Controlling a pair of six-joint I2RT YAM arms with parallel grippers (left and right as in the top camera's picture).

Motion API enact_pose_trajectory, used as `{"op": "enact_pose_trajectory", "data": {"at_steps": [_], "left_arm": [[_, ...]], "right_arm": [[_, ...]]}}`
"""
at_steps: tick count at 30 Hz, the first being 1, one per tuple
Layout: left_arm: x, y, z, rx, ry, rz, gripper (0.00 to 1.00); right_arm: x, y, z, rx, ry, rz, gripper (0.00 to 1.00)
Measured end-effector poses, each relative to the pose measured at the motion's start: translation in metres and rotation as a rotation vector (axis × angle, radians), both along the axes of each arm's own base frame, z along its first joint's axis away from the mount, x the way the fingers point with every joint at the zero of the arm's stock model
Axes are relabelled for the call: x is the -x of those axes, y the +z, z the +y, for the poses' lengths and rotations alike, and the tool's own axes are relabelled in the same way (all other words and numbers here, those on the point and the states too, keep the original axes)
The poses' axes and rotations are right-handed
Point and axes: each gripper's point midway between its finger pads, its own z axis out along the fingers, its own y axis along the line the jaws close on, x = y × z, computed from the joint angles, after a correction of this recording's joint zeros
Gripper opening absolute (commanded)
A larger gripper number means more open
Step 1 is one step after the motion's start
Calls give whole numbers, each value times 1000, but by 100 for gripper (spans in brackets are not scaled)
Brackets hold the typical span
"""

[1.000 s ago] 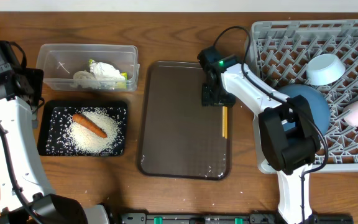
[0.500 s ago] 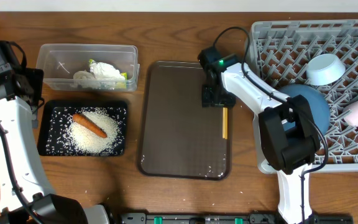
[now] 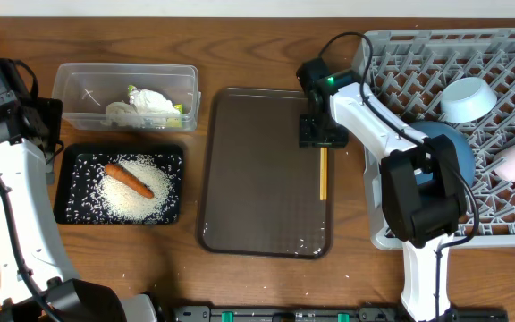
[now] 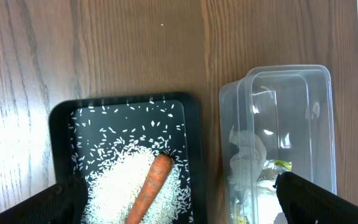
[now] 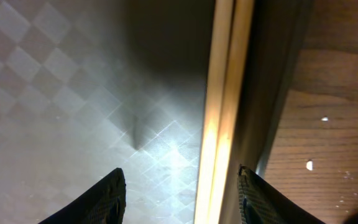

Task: Sort waste into correct bins and load items into the dishwasher rack
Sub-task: 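Lower the right gripper onto the wooden chopsticks on the brown tray and grasp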

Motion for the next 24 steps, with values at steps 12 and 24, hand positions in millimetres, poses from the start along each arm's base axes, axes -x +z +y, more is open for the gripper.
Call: {"op": "enact_pose_trajectory", "data": {"at_steps": [12, 24], "left_arm": [[0, 0, 0, 0, 0, 0, 99], [0, 0, 0, 0, 0, 0, 99]], "right_arm": [[2, 0, 21, -26, 40, -23, 56], [3, -5, 17, -15, 37, -20, 57]]}}
